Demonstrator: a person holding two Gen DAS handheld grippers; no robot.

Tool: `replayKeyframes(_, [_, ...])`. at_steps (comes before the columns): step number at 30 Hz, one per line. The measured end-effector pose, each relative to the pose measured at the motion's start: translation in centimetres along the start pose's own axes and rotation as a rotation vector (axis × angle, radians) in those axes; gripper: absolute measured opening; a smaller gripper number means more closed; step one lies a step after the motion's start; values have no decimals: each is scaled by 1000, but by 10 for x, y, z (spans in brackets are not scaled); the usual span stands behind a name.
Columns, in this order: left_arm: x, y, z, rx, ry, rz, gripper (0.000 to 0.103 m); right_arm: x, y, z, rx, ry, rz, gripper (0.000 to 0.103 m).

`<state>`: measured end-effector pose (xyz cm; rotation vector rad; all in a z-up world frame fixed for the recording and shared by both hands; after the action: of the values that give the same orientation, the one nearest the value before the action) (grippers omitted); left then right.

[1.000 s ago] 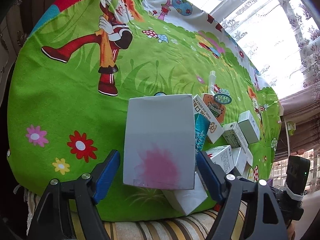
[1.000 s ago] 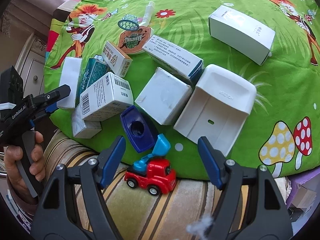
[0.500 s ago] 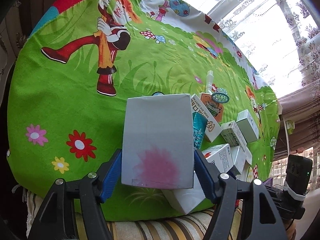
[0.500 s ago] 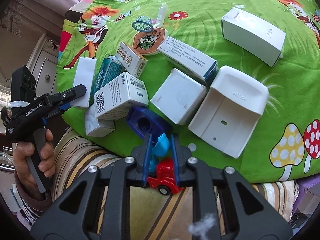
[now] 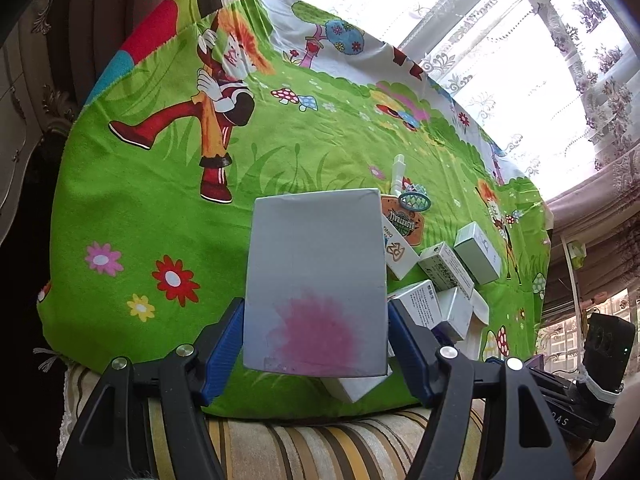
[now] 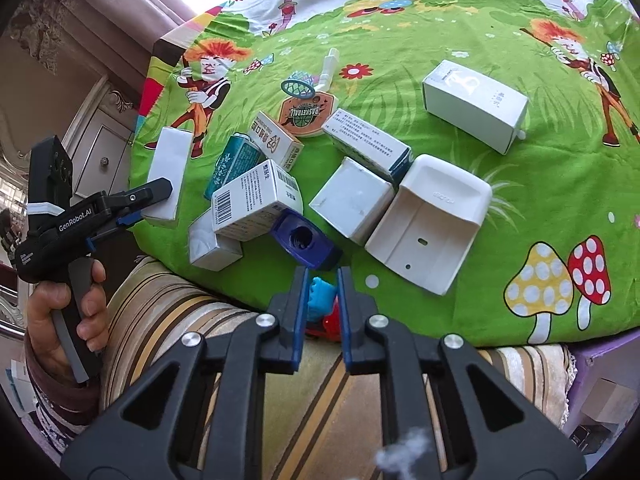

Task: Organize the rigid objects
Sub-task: 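Grasp the large pink-printed white box with the left gripper while the right grasps the red toy car, then carry the box and car over the purple box and open both grippers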

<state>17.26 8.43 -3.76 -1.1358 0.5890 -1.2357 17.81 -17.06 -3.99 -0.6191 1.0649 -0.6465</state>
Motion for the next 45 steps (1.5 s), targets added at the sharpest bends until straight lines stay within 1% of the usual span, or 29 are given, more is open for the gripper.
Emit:
replayKeyframes(11, [14, -24, -8, 32, 19, -15, 70, 2, -18, -8, 46, 14, 28, 17])
replayKeyframes(18, [30, -35, -18, 36, 40, -46, 70, 1, -38, -15, 84, 21, 35, 17])
replayKeyframes(23, [48, -42, -28, 32, 67, -74, 70, 8, -60, -24, 113, 32, 29, 17])
replayKeyframes(28, [71, -48, -37, 29, 105, -108, 70, 23, -92, -34, 151, 52, 3, 17])
replayKeyframes(36, [116, -50, -51, 12, 180, -156, 70, 60, -149, -56, 225, 113, -54, 17])
replayKeyframes(45, [169, -57, -67, -2, 272, -198, 70, 101, -201, -91, 294, 191, -112, 17])
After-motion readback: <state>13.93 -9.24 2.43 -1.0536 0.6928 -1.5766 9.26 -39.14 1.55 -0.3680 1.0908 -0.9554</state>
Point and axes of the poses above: each gripper's, at about its wrist camera, not at the fingertips, and y roughly the way its jaws point, x to its right, z to its top, the point moved 3 cm from there along y, roughly the way its jaws point, and after that the axes turned 15 degrees about z, right-handed, at the moved point
